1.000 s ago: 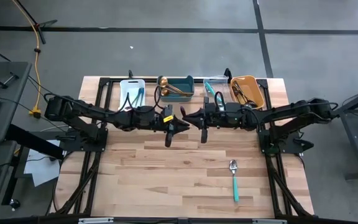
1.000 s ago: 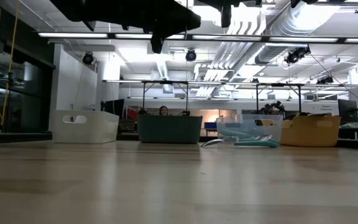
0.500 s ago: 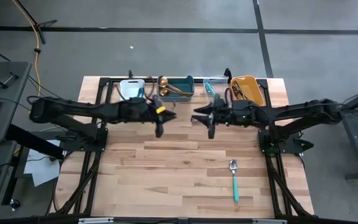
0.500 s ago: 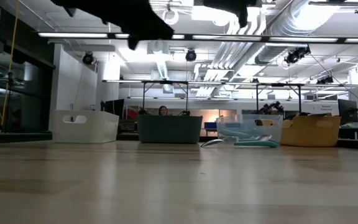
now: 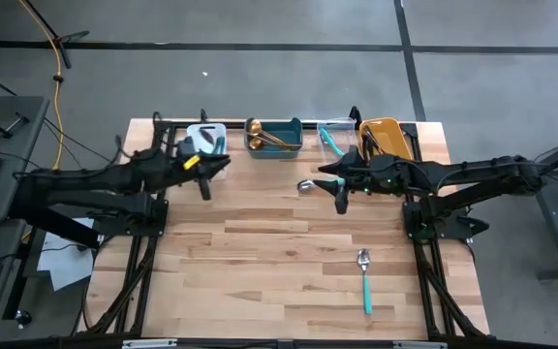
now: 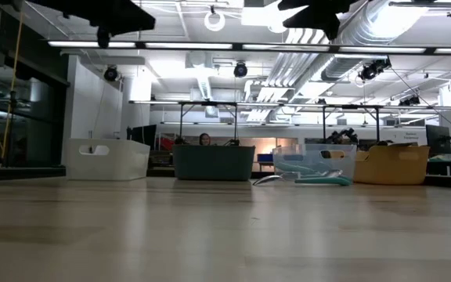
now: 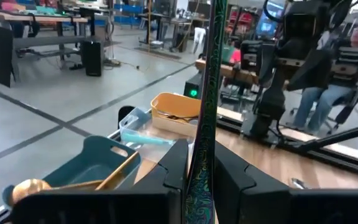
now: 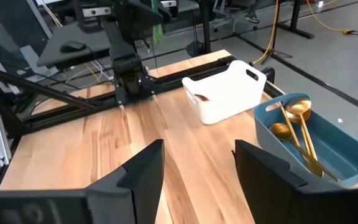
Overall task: Sort silverware by color (type)
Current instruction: Put the green spoon into the white bin
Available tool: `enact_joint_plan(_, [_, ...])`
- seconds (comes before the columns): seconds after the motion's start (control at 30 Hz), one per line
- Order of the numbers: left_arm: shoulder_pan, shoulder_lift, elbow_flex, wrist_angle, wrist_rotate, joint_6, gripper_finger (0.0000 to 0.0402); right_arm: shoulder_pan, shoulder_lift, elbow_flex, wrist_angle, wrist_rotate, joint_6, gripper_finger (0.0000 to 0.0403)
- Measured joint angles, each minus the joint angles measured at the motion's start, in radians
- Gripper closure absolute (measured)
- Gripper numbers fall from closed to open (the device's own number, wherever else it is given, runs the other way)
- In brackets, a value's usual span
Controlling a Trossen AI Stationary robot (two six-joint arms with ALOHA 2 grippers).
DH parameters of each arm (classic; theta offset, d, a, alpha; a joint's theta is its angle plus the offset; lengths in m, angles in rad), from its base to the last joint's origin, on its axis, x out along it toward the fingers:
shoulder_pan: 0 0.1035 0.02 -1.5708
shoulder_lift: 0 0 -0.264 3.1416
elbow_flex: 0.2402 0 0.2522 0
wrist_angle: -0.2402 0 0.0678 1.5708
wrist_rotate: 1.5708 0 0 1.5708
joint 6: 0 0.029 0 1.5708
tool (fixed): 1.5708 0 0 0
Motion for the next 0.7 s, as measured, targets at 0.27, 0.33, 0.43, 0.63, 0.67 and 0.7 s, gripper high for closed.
enact_joint_plan(0.27, [0.000,-0.063,-0.021,-0.003,-0.025,-0.003,0.0368,0.000,0.000,0.000,0.008,0.000,-0.009,0.0213])
enact_joint_plan(0.33, [0.000,-0.062,-0.022,-0.006,-0.037,-0.030,0.0368,0.000,0.000,0.000,0.008,0.000,-0.009,0.0213])
enact_joint_plan(0.43, [0.005,-0.042,-0.022,-0.017,-0.125,-0.080,0.0368,0.000,0.000,0.000,0.008,0.000,-0.009,0.0213])
enact_joint_plan(0.63, [0.187,0.024,0.105,-0.238,-0.194,-0.109,0.0368,0.000,0.000,0.000,0.018,0.023,-0.006,0.0213])
enact_joint_plan(0.67, [0.235,0.042,0.136,-0.308,-0.178,-0.117,0.0368,0.000,0.000,0.000,0.018,0.025,-0.006,0.0213])
enact_joint_plan(0.7, [0.286,0.066,0.166,-0.378,-0.157,-0.126,0.0368,0.000,0.000,0.000,0.018,0.027,-0.006,0.0213])
